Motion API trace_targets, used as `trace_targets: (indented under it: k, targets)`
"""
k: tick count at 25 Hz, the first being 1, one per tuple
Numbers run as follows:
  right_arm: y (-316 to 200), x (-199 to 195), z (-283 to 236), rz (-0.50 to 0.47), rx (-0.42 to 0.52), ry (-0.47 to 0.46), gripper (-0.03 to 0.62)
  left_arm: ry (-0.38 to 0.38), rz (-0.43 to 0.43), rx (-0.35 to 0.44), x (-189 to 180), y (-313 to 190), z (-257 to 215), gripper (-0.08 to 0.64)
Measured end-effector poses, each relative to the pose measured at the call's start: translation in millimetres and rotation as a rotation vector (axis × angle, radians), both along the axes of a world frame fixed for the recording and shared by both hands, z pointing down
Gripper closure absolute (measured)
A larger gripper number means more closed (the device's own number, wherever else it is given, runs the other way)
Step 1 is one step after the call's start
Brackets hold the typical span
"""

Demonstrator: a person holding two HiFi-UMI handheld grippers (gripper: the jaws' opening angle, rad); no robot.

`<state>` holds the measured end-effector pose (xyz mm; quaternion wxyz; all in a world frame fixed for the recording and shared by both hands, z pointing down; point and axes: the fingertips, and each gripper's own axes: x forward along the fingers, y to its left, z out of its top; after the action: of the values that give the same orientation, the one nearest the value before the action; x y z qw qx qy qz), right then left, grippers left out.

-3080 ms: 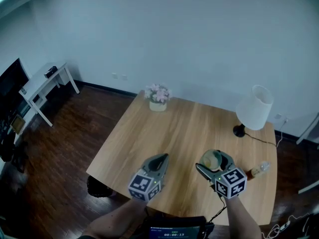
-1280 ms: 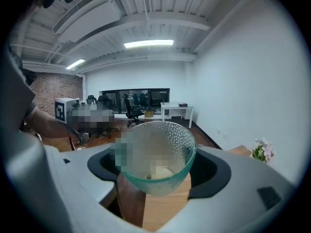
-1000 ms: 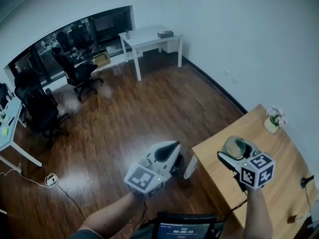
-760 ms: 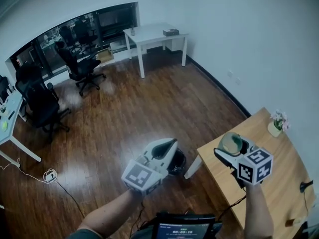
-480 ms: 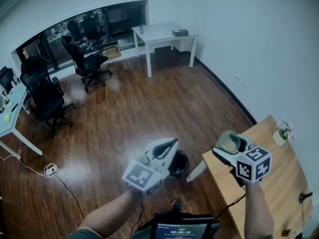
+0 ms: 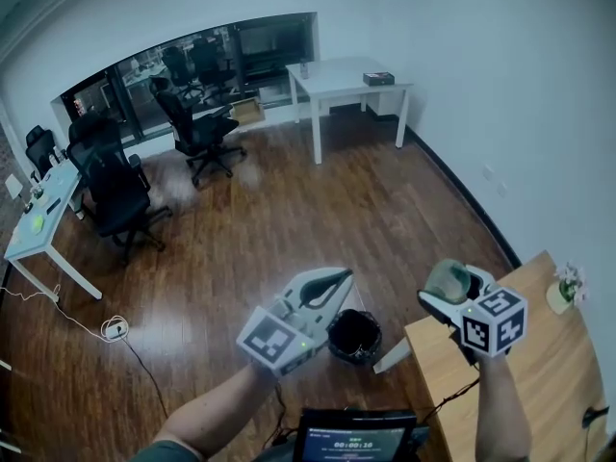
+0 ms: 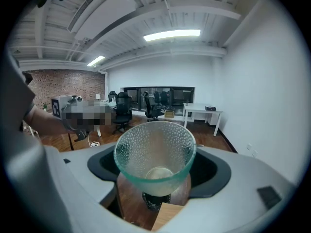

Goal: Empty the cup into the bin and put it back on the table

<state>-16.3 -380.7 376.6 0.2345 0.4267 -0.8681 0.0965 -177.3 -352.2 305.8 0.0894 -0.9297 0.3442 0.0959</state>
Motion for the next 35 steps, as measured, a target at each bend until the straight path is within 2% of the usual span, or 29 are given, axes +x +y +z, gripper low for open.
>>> trace_targets:
  k: [7,10,12,14,18,26,31,35]
  targets:
    - [-27,11,6,-0.046,0.003,0.009,0.193,-0.028,-0.024,-0.008,17,-27,5,0.566]
    - [-39,18,7,-0.038,0.0,0.016,0.193,-0.05,-0.029,-0.049,18,-41,13,0.566]
    - [-49,20,9,-0.026,0.003,0.056,0.193,-0.07,-0.028,-0.083,15,-52,20,0.566]
    - [-57,23,11,-0.012,0.004,0.095,0.193,-0.058,-0.01,-0.07,17,-60,18,0.566]
    - [-76,27,18,0.03,-0.049,0.05,0.193,-0.025,0.029,-0.059,19,-83,13,0.566]
    - [-109,28,18,0.076,-0.071,0.209,0.193,0.005,0.089,-0.034,12,-117,7,0.566]
    - [-129,24,15,0.056,-0.062,0.429,0.193,0.012,0.111,-0.046,4,-129,11,0.566]
    - [-138,19,13,0.05,-0.056,0.494,0.193,0.001,0.11,-0.069,-4,-133,18,0.566]
